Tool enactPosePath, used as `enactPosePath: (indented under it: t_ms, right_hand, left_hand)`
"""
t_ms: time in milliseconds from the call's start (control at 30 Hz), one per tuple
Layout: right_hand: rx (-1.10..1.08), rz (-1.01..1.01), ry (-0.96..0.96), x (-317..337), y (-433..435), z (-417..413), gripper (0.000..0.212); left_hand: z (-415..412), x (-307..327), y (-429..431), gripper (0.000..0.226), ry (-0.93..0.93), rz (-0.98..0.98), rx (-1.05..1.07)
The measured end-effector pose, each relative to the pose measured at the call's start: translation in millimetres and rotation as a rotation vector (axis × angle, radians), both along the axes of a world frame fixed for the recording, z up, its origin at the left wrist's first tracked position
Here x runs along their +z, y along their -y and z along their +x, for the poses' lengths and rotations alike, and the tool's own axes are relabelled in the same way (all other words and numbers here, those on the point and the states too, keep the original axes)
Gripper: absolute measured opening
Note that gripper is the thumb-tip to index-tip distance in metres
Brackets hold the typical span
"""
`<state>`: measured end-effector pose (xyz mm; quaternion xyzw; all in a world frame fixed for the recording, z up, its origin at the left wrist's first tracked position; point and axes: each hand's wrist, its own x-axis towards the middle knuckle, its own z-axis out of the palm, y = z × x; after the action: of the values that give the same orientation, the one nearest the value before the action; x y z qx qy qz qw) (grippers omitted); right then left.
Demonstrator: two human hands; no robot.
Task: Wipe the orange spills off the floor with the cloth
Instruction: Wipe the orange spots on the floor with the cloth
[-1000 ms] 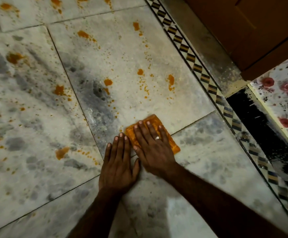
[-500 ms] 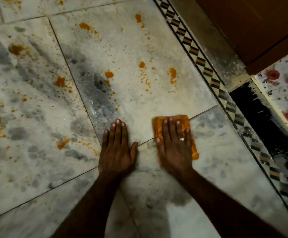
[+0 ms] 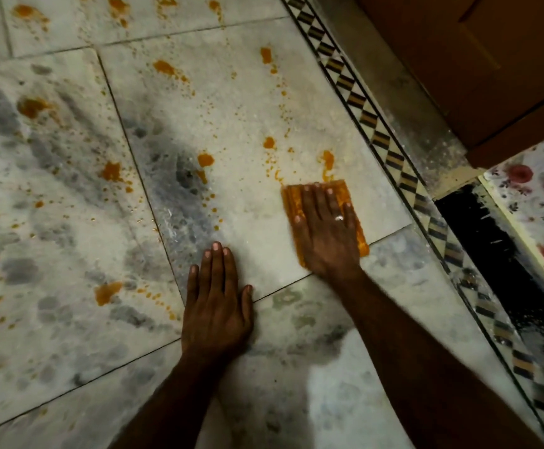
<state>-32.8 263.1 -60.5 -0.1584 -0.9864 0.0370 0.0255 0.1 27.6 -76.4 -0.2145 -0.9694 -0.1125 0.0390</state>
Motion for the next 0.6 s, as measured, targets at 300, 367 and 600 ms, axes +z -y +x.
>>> enactPosePath:
  t_ms: [300,367,600]
  right_hand:
    - [0.223,0.016,0.008,-4,76,34,0.062]
    - [0.253,0.011,-0.005,-6,64,1,0.062]
    - [0.03,-0.026,0.001,0,4,-40,0.062]
  left_hand:
    - [-4,-1,-1,0.06,-0.001,0.024,-0.178]
    - [-11,-1,-9,0.061,-0.001,0.027,-0.21]
    - [-27,1,-24,0.063,0.049,0.03,-0.198]
